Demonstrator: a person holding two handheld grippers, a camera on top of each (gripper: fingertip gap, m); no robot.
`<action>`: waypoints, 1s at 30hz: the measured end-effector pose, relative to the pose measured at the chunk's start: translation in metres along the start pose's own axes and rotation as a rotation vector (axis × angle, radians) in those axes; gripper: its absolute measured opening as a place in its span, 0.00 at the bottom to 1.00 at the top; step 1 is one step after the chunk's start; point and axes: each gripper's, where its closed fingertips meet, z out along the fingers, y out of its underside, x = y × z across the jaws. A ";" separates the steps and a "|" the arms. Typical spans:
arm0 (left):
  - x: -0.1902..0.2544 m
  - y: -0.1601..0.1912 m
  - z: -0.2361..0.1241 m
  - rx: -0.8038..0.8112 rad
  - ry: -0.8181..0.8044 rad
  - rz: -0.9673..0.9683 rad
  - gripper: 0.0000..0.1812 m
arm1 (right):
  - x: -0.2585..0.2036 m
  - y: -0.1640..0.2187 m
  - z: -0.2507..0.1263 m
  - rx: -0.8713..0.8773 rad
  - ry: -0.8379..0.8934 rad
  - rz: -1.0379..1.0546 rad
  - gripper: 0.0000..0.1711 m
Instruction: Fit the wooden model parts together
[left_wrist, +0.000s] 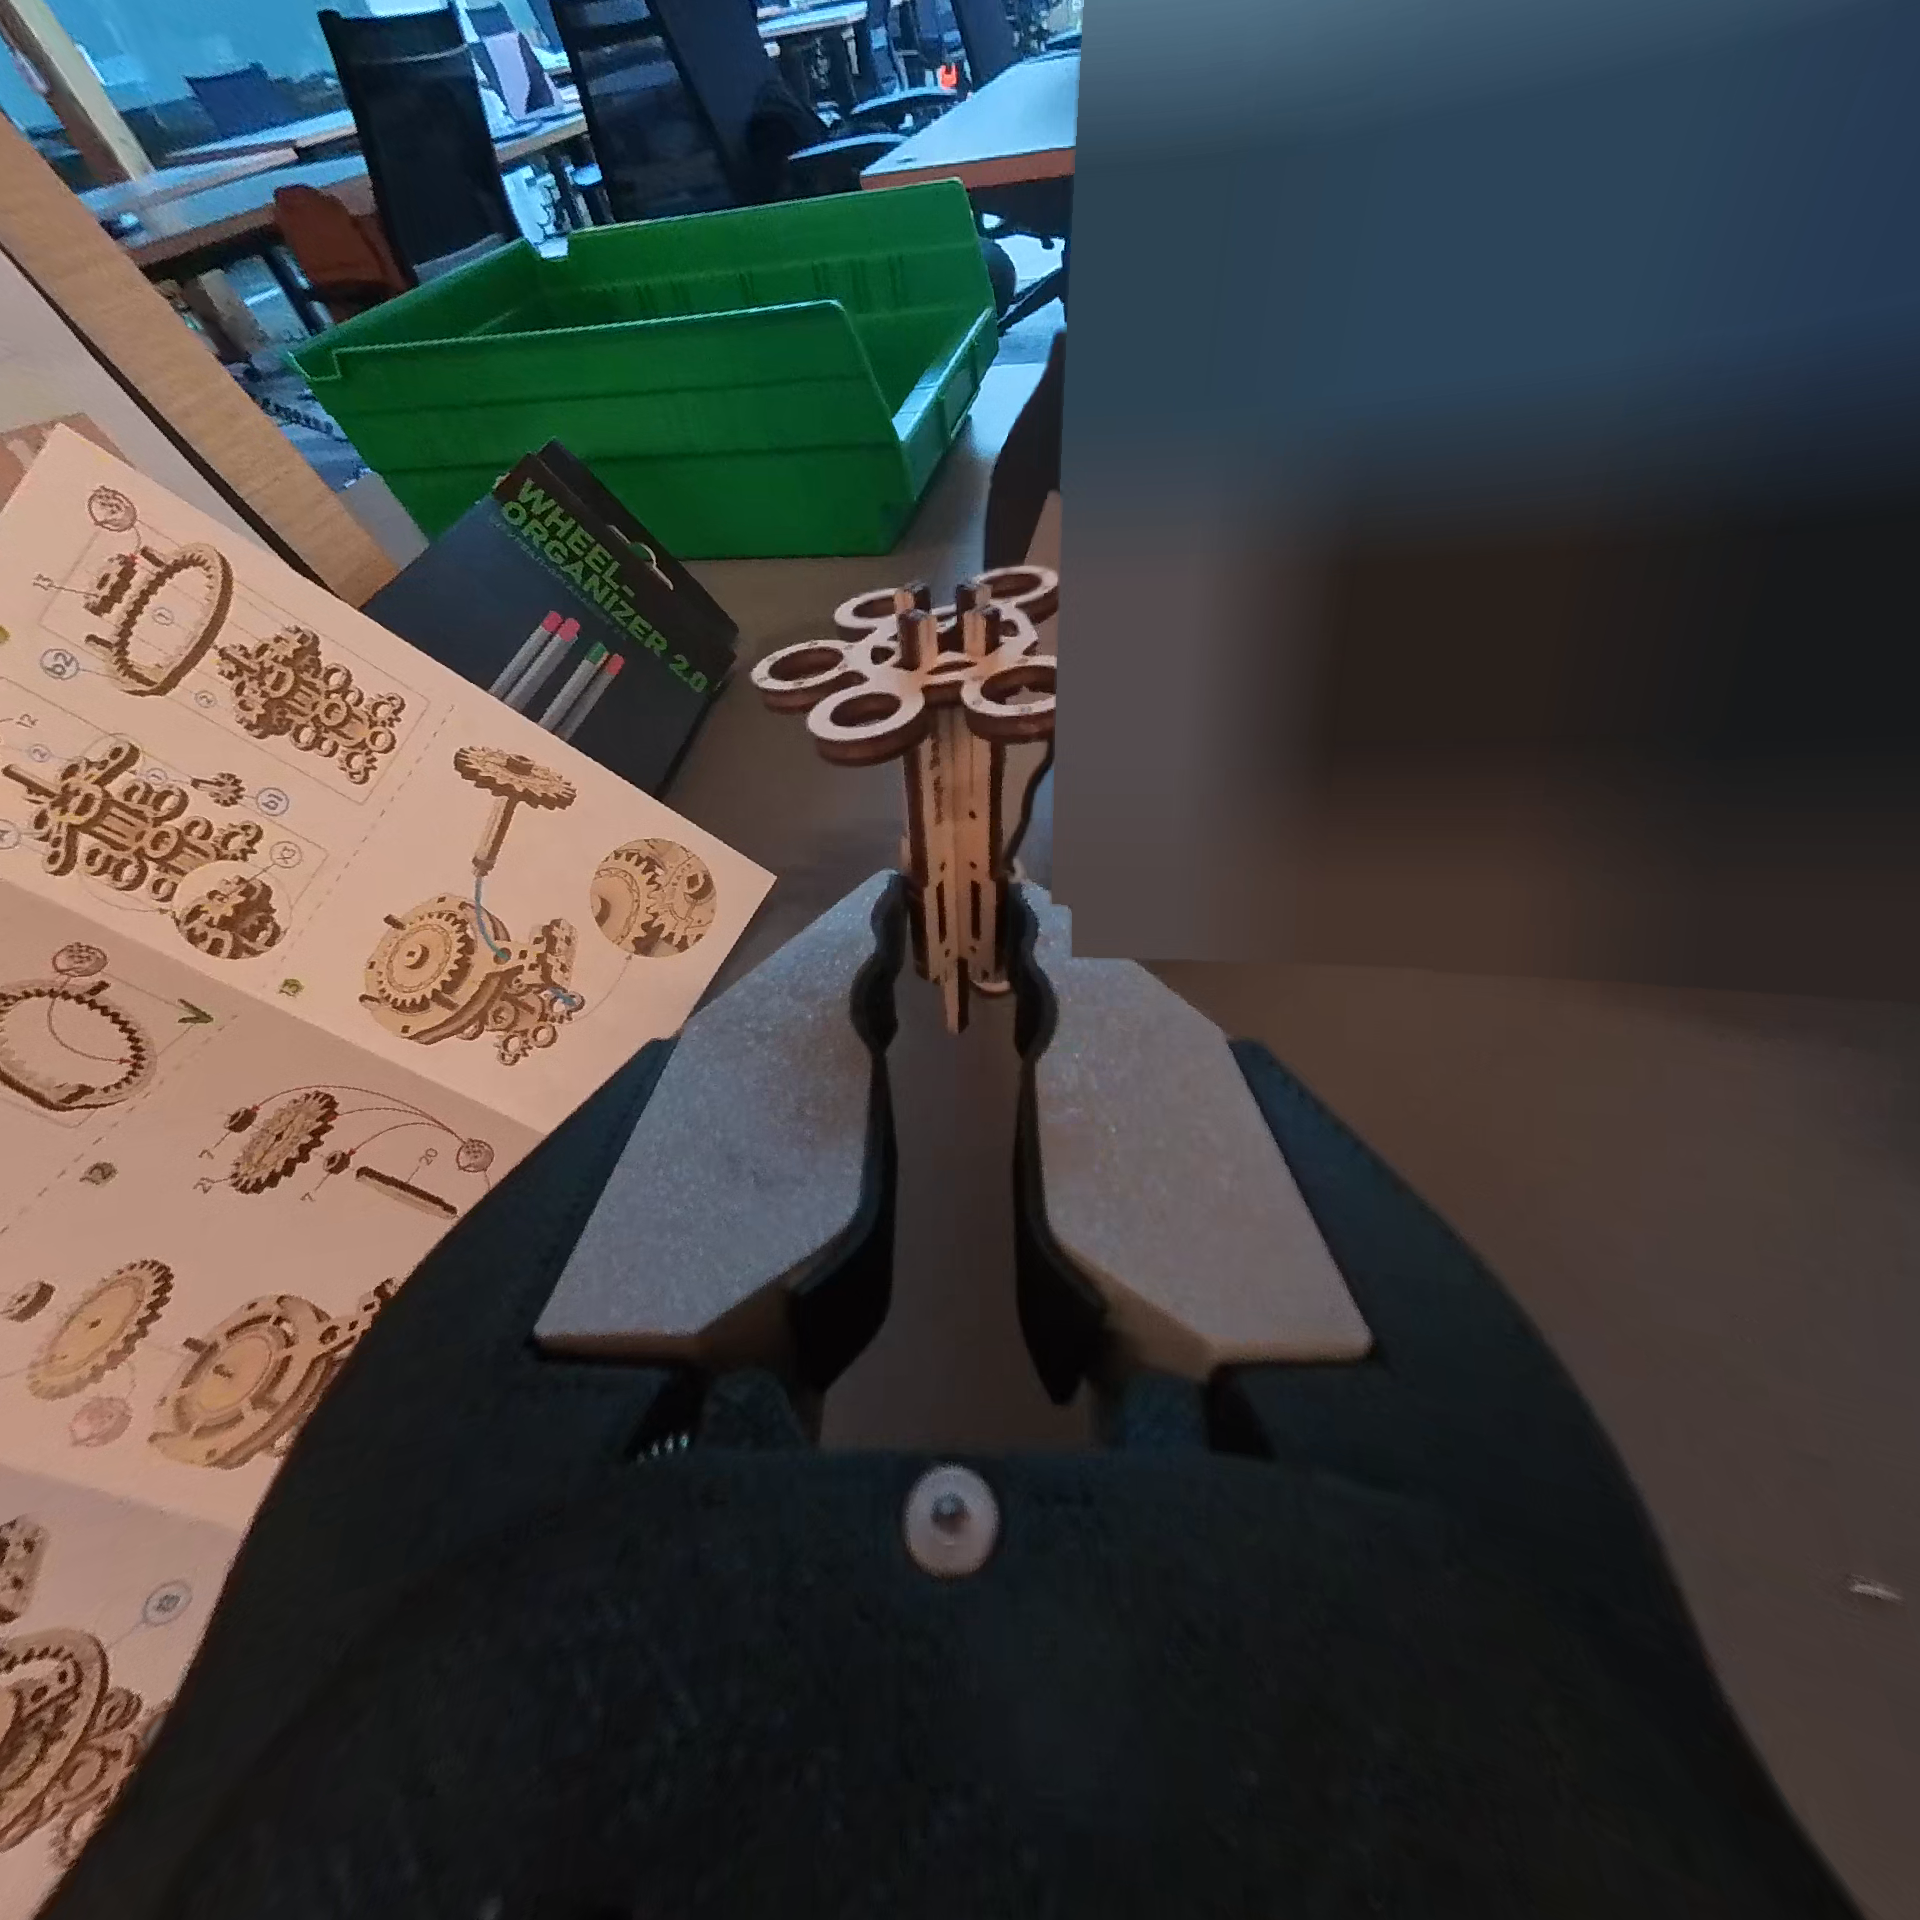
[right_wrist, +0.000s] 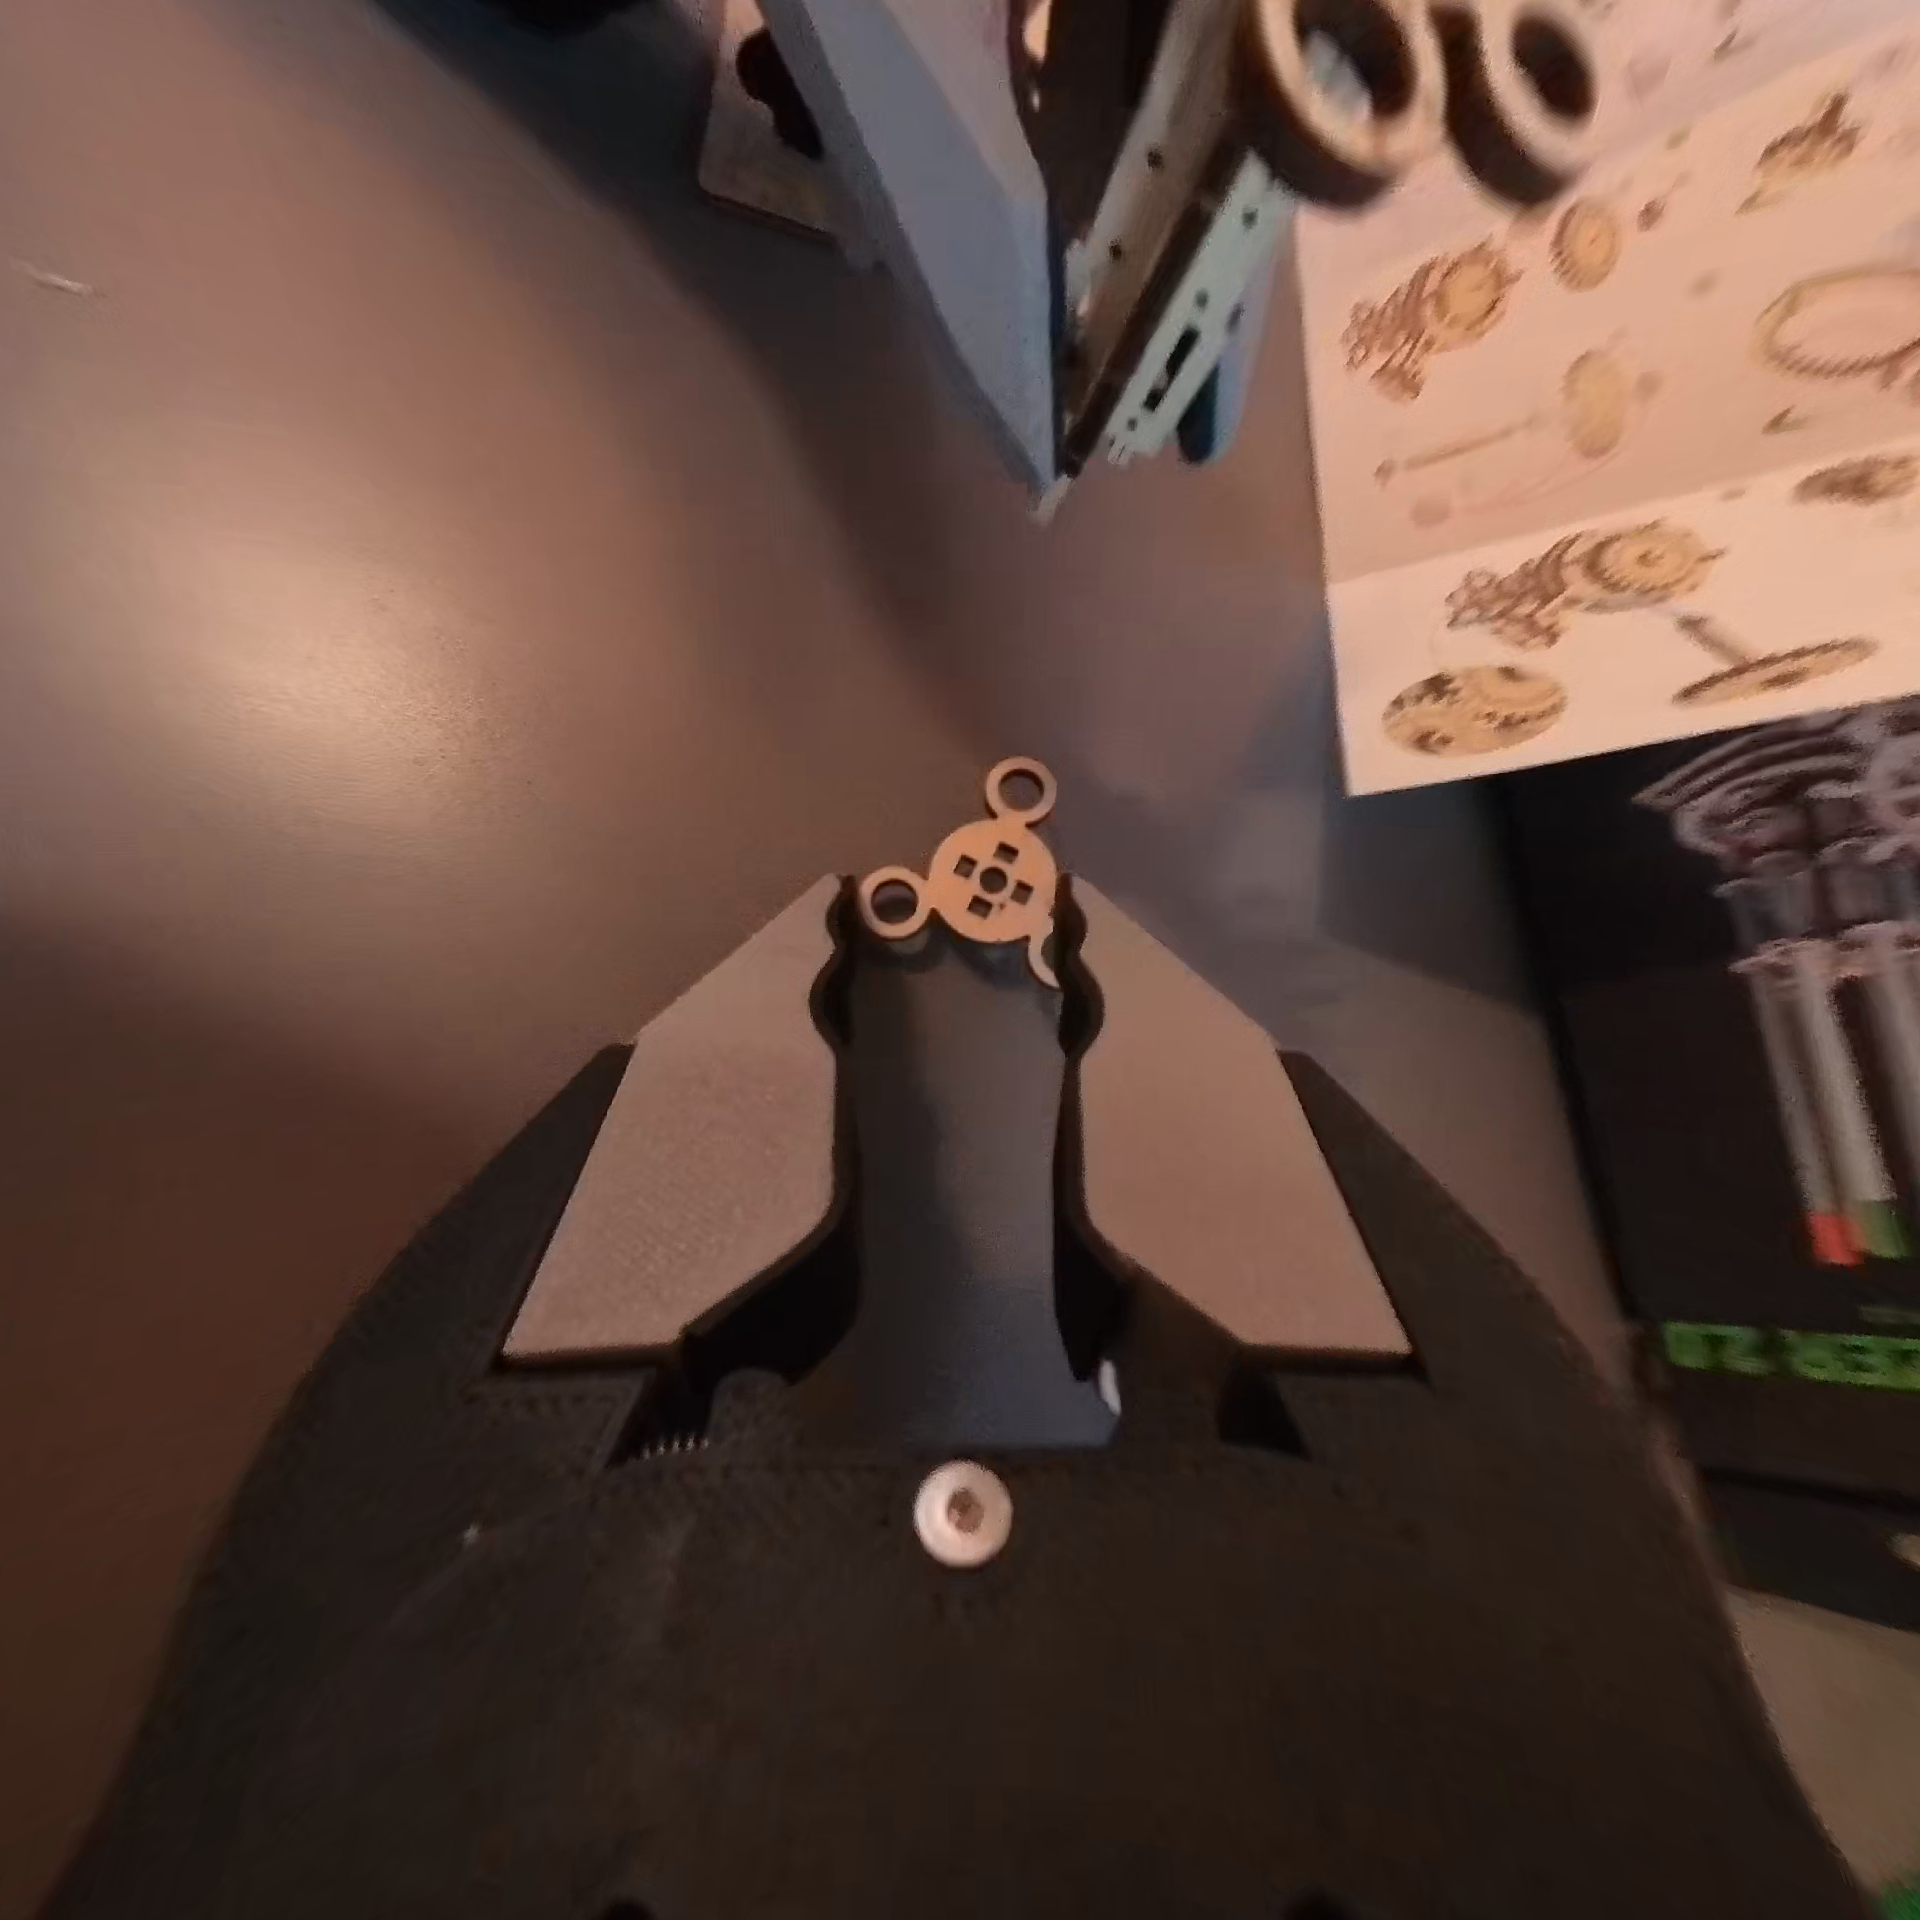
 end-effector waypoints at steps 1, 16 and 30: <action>0.000 0.000 0.000 -0.004 -0.003 0.005 0.09 | 0.003 -0.002 -0.002 0.002 0.046 -0.046 0.20; -0.003 0.001 0.001 -0.011 -0.038 0.036 0.09 | 0.036 -0.040 -0.047 0.120 0.451 -0.301 0.20; -0.002 0.001 0.001 -0.016 -0.037 0.048 0.09 | 0.034 -0.089 -0.127 0.856 -0.209 0.360 0.19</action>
